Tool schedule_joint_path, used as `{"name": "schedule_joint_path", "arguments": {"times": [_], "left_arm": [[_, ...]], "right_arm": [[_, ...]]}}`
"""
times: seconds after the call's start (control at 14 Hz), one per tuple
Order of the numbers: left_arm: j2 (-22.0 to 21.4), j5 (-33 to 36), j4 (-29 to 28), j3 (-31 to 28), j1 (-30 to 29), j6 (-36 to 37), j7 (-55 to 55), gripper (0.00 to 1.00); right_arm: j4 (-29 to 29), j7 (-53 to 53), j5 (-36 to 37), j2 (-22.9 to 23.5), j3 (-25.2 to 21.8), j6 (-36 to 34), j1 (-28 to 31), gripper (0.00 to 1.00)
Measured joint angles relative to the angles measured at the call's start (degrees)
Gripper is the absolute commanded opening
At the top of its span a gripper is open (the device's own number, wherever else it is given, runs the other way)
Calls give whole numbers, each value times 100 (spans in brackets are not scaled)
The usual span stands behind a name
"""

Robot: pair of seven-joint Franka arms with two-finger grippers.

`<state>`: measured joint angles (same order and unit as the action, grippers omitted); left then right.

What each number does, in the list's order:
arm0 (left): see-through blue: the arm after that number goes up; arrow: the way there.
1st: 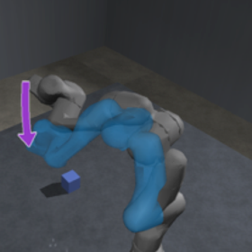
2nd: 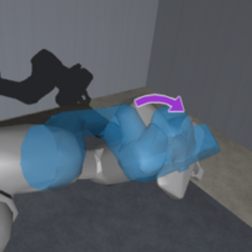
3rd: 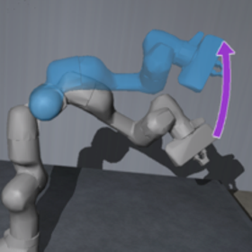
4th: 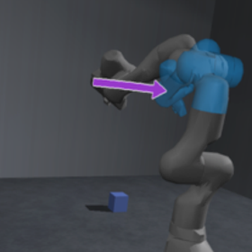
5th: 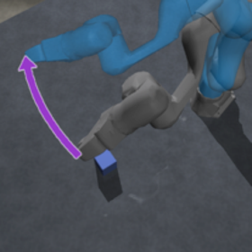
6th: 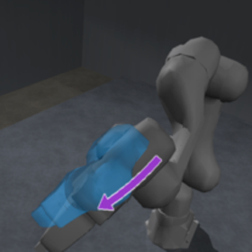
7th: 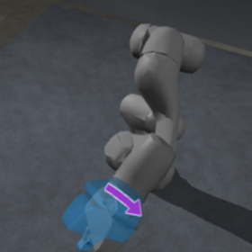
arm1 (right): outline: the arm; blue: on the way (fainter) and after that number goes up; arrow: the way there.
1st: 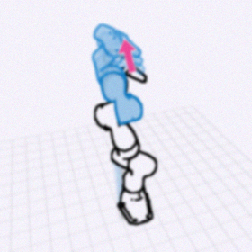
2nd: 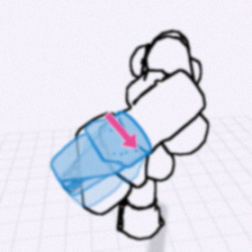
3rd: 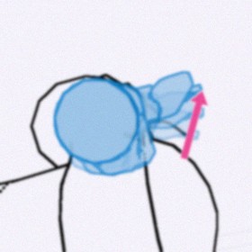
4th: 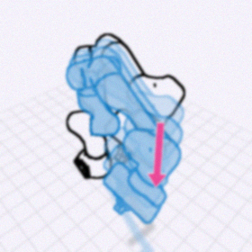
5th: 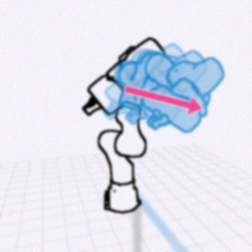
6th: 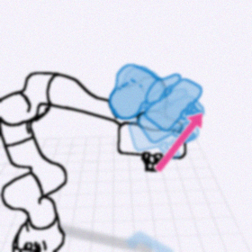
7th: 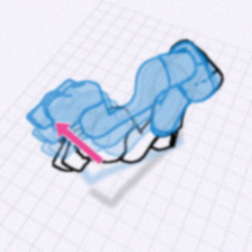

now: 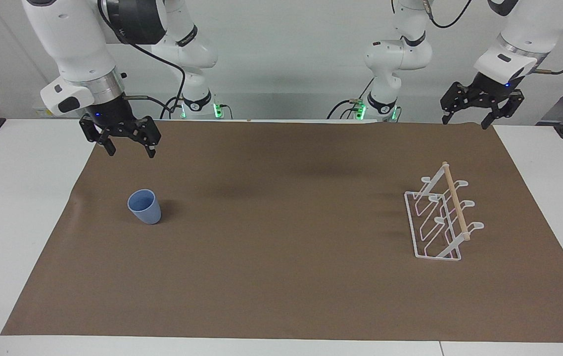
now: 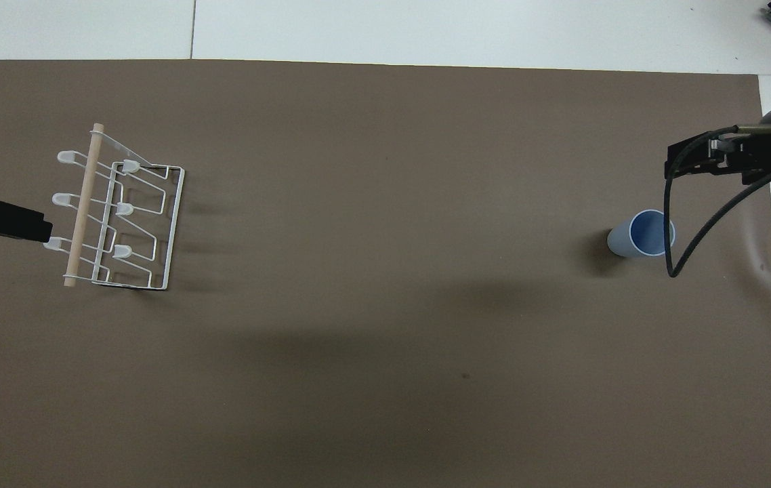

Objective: Hang cup on cup holder

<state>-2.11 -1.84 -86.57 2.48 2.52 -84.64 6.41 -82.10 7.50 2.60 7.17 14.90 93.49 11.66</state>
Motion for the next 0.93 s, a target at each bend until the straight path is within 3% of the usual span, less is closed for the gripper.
{"name": "schedule_joint_path", "arguments": {"times": [0.5, 0.93], "left_arm": [[0, 0, 0, 0, 0, 0, 0, 100], [0, 0, -3, -2, -1, 6, 0, 100]], "right_arm": [[-132, 0, 0, -2, -24, 244, 1, 95], [-808, -27, 0, -1, -31, 1031, 22, 95]]}}
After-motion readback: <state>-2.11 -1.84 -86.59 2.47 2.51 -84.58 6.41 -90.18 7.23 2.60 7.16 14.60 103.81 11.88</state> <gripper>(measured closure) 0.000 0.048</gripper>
